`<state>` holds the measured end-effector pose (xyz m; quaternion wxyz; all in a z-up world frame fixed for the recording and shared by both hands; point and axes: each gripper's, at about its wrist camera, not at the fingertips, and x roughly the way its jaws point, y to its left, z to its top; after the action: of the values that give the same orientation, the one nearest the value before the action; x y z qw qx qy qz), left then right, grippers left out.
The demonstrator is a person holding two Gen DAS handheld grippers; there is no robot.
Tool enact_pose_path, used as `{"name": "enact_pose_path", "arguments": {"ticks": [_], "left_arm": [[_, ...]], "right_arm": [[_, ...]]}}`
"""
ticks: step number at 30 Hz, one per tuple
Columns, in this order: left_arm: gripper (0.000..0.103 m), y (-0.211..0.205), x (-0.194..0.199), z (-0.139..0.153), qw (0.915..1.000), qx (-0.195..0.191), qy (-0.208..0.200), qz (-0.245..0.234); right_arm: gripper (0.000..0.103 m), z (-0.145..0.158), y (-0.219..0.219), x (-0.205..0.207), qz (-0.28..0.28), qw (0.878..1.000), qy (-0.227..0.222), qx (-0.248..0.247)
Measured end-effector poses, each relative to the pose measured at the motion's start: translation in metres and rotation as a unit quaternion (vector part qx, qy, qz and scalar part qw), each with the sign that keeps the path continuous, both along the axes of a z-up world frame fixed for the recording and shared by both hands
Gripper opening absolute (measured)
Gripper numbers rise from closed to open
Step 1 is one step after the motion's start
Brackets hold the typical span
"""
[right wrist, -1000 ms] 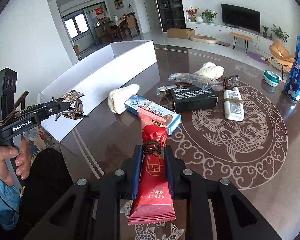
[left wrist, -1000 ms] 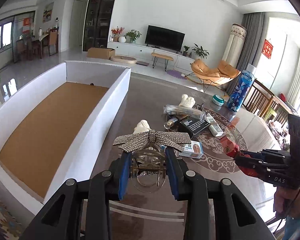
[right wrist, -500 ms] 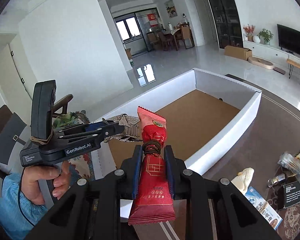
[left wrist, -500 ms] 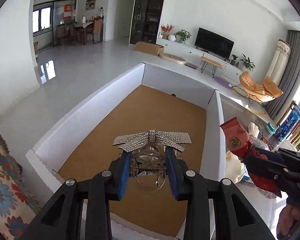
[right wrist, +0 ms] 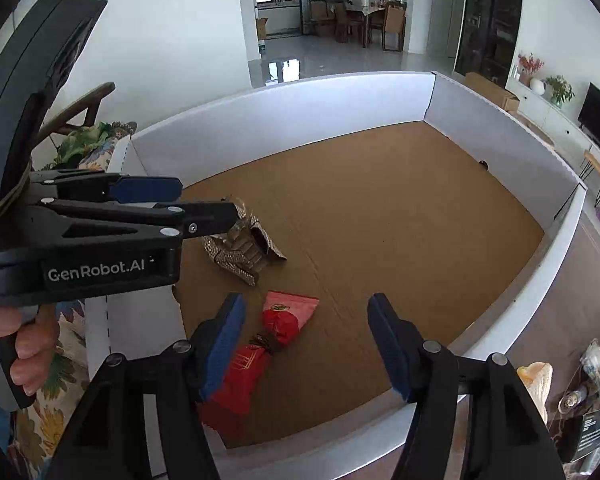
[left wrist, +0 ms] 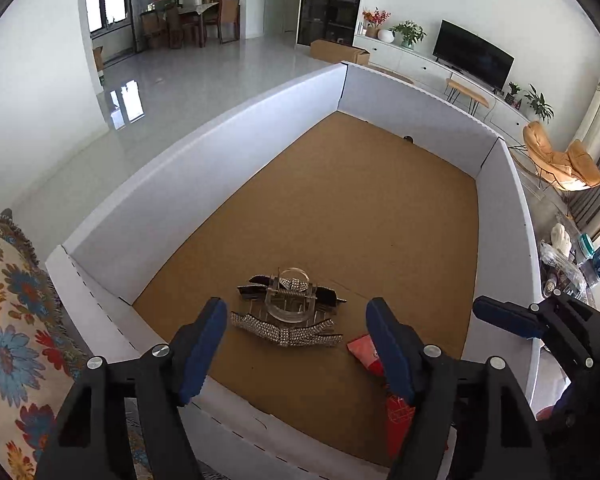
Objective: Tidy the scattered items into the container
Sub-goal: 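Open both grippers to drop the bow clip and red packet into the box, then return both tools to the table above the remaining items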
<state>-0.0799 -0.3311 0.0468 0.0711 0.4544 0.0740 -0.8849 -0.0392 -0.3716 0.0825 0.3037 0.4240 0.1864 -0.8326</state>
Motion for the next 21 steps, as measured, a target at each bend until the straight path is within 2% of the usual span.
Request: {"name": "enact_pose_path", "arguments": {"ticks": [3,8,10,11,13,15,16,18,20,21], "left_arm": [[0.073,0.004,0.005,-0.001,1.0000,-0.006,0.001,-0.002],[0.073,0.010,0.015,0.000,0.9999,-0.009,0.011,0.000],[0.073,0.011,0.019,0.006,0.9995,-0.014,0.027,0.005],[0.073,0.014,0.022,0.012,0.9990,-0.018,0.040,0.007],[0.073,0.022,0.032,0.026,0.9972,-0.025,0.071,0.007],[0.073,0.035,0.043,0.042,0.9949,-0.027,0.097,-0.002],[0.074,0.044,0.047,0.050,0.9938,-0.025,0.108,-0.011],[0.079,0.065,0.057,0.065,0.9908,-0.020,0.130,-0.033],[0.094,0.094,0.068,0.077,0.9868,-0.017,0.150,-0.058],[0.097,0.110,0.074,0.080,0.9845,-0.015,0.159,-0.073]], "right_arm": [[0.065,-0.004,-0.002,0.005,0.011,0.999,0.015,0.030],[0.065,0.000,0.015,0.016,-0.006,1.000,0.011,0.005],[0.065,0.004,0.021,0.023,-0.007,1.000,0.018,-0.010],[0.065,0.009,0.027,0.026,-0.016,0.999,0.029,-0.023],[0.066,0.026,0.048,0.041,-0.048,0.993,0.095,-0.055],[0.088,0.043,0.079,0.063,-0.075,0.980,0.164,-0.087],[0.103,0.049,0.096,0.074,-0.088,0.973,0.190,-0.100],[0.103,0.054,0.133,0.094,-0.105,0.963,0.219,-0.117],[0.103,0.050,0.171,0.107,-0.133,0.959,0.224,-0.113],[0.103,0.045,0.190,0.111,-0.149,0.958,0.220,-0.108]]}}
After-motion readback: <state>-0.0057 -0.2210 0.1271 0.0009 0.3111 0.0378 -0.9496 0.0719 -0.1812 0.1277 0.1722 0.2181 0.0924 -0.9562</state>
